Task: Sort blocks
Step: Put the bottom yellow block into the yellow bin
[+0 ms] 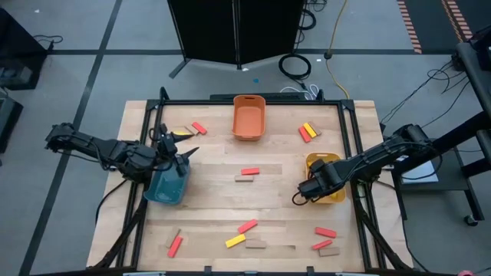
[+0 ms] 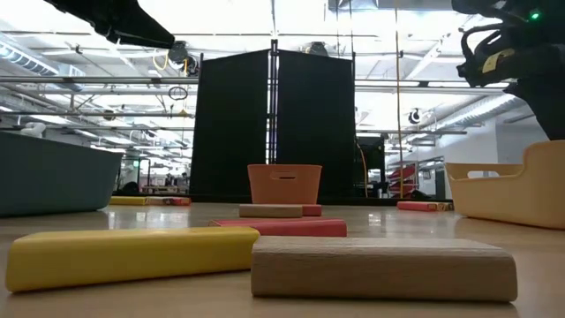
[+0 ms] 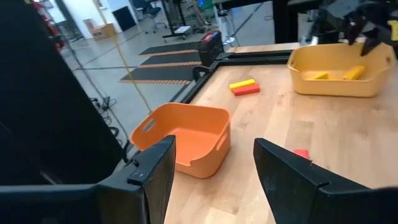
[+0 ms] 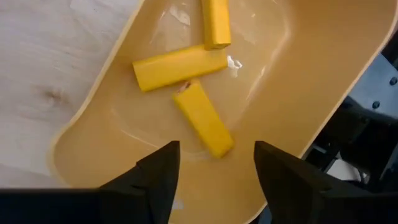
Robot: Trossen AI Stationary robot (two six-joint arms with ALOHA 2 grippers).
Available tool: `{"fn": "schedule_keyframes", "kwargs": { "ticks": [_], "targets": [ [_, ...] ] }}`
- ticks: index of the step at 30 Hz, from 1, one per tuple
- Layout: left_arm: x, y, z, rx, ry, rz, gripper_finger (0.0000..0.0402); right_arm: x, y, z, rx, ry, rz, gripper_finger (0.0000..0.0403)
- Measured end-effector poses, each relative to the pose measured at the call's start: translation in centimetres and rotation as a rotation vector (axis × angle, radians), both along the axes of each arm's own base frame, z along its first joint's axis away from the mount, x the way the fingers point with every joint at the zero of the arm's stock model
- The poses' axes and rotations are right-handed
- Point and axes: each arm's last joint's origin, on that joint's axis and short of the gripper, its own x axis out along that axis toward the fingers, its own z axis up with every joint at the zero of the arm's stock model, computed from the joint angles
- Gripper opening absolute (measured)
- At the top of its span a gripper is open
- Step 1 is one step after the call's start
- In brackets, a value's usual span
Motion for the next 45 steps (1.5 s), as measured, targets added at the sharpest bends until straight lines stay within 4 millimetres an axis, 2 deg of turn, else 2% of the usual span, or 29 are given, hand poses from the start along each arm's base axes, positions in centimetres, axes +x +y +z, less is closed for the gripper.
{"fn": "schedule_keyframes", "kwargs": {
  "ticks": [5,10,14,18,21,26,28,31,34,38,45],
  "targets": [
    [0.9,-0.5,0.2,-0.045,-0.034,-0.106,0.0215,0.1,0.0,0.2,0.025,0.0,0.094,0.0214],
    [2.0,-1.6,1.1,-0.109,-0.127,-0.382,0.0215,1.0,0.4,1.1,0.061,-0.068,0.162,0.0208],
    [2.6,-2.4,1.5,-0.148,-0.176,-0.578,0.0215,2.3,0.9,1.8,0.104,-0.189,0.247,0.0206],
    [3.0,-2.8,1.8,-0.193,-0.23,-0.635,0.0215,4.2,1.6,2.4,0.154,-0.393,0.358,0.0206],
    [3.0,-3.2,1.8,-0.211,-0.229,-0.65,0.0215,6.2,2.4,3.1,0.165,-0.618,0.475,0.0206],
    [3.0,-4.1,-0.3,-0.305,-0.179,-0.526,0.0215,10.3,4.3,4.6,0.113,-1.054,0.704,0.0206],
    [3.0,-4.6,-0.9,-0.317,-0.147,-0.488,0.0215,11.9,5.7,4.5,0.081,-1.194,0.816,0.0206],
    [2.9,-5.3,-0.9,-0.329,-0.158,-0.493,0.0215,13.8,7.9,3.3,0.026,-1.319,0.972,0.0206],
    [2.9,-6.2,-1.1,-0.336,-0.149,-0.527,0.0215,15.7,9.8,1.6,-0.003,-1.314,1.079,0.0206],
    [2.9,-7.6,-1.3,-0.338,-0.153,-0.586,0.0215,18.2,12.0,-0.3,-0.033,-1.221,1.214,0.0206],
    [2.7,-9.2,-1.0,-0.294,-0.197,-0.682,0.0215,22.1,14.2,-2.3,-0.097,-1.084,1.397,0.0206]
  ]
}}
